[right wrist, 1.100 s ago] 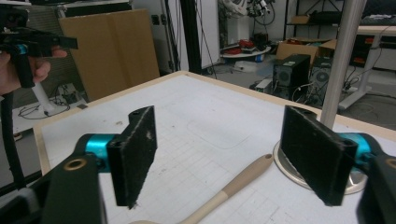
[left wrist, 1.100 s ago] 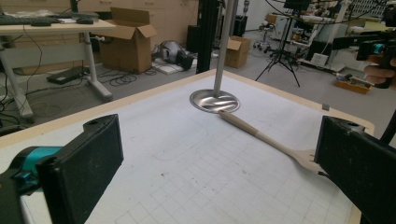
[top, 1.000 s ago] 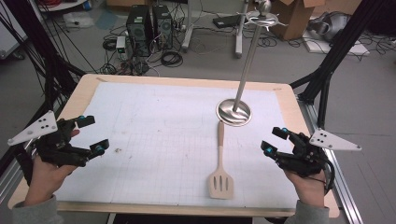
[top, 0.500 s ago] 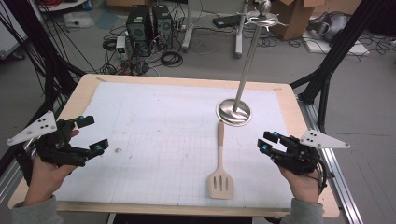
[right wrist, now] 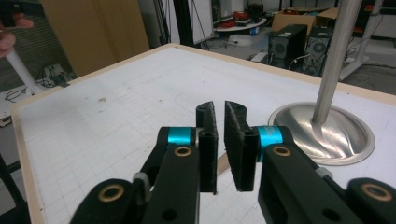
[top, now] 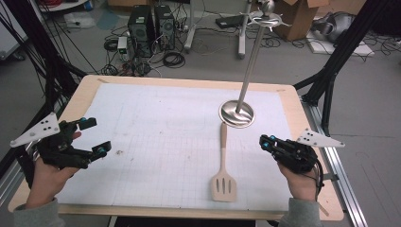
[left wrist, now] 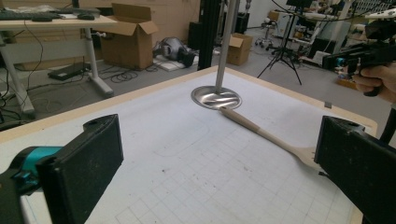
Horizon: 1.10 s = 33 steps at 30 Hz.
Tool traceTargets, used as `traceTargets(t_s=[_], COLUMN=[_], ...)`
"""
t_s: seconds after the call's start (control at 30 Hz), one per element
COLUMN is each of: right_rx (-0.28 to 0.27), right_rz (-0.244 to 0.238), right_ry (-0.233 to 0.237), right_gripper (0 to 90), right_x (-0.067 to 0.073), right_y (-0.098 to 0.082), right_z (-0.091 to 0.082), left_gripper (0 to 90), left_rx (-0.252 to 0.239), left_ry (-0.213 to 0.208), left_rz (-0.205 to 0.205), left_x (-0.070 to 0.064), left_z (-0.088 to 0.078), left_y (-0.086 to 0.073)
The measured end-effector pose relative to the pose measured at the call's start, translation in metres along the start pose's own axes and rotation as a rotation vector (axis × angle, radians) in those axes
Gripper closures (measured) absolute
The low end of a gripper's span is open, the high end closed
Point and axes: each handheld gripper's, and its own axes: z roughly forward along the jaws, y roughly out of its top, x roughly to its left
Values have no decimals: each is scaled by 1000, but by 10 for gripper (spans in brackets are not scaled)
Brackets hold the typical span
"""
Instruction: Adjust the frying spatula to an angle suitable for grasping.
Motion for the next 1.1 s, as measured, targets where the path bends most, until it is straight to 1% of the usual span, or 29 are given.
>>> traceTargets(t_s=[0.07,0.1,0.13,0.23,0.33,0.43,0.53,0.63,0.83,1.1], right_rx=[0,4,4,17,20,30,38,37,57,79], right_rz=[1,3,-1,2,-1,4,-10,-14,12,15], right_ry=[-2,-1,0,6,-1,1,-11,-32,-29,-34], right_gripper=[854,887,894,894,894,894,894,894,894,894], right_x=[0,-1,-1,-1,-2,-3,-3,-3,-8,-10], right_y=[-1,-2,-2,-3,-4,-7,-8,-10,-16,-22], right_z=[1,4,5,9,13,20,25,29,38,49], left_gripper=[17,18,17,18,17,18,17,18,18,18], left_rx=[1,-1,4,4,9,12,13,8,9,8], left_ry=[1,0,1,1,3,7,11,12,19,28], left_rz=[0,-3,-1,-3,-3,-3,-5,0,-2,0], left_x=[0,0,0,0,0,0,1,0,0,1], left_z=[0,1,1,1,2,1,0,-1,-2,-5], left_y=[0,0,-1,-1,-2,-3,-4,-5,-7,-8])
